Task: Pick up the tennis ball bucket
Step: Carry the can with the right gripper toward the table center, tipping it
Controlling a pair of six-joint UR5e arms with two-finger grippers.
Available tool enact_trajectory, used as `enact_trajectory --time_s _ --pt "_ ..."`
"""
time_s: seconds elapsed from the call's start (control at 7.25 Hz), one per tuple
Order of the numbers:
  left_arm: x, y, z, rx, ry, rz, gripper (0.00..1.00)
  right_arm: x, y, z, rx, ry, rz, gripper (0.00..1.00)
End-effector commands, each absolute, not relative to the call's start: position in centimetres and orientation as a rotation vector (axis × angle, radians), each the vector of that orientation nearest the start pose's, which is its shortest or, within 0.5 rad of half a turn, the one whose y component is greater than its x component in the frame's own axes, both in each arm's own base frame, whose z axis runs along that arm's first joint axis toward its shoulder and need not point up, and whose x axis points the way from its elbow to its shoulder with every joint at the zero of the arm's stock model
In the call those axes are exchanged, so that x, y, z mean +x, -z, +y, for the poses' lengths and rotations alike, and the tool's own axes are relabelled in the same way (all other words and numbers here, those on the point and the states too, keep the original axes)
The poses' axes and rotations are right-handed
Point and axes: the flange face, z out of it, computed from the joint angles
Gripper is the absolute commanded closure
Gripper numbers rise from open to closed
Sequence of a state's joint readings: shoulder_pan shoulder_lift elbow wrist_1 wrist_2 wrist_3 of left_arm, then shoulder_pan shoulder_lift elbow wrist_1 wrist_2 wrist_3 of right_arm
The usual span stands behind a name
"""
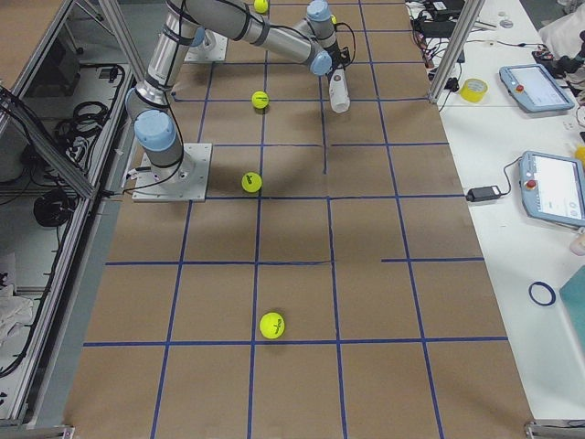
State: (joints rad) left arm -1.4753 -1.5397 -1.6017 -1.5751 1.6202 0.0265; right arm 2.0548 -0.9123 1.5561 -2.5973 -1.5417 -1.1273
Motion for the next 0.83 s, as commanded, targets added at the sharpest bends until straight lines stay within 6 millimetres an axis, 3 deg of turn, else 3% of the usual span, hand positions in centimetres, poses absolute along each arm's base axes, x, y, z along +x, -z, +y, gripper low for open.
enact_trajectory --time_s 0.0,0.14,0.28,0.41,0.55,0.69 --pt "-8.0 -48.2 -49.2 -0.111 -0.028 3.096 0.0 45.4 -21.5 -55.7 -2.259 0.621 2.221 0.0" --pt "-7.9 -48.2 -49.4 -0.111 -0.019 3.096 0.0 45.5 -22.4 -56.0 -2.224 0.641 2.247 0.0" --pt "-7.9 -48.3 -49.4 -0.114 -0.012 3.095 0.0 44.5 -24.3 -57.8 -2.174 0.702 2.242 0.02" --pt "-7.9 -48.6 -49.2 -0.112 -0.002 3.094 0.0 42.0 -27.5 -59.3 -2.07 0.745 2.281 0.03" --pt "-7.8 -48.8 -49.2 -0.116 0.005 3.093 0.0 36.9 -29.7 -61.7 -1.948 0.693 2.37 0.03" --pt "-7.6 -47.7 -49.5 -0.123 -0.028 3.102 0.0 32.2 -33.0 -62.8 -1.791 0.672 2.455 0.01"
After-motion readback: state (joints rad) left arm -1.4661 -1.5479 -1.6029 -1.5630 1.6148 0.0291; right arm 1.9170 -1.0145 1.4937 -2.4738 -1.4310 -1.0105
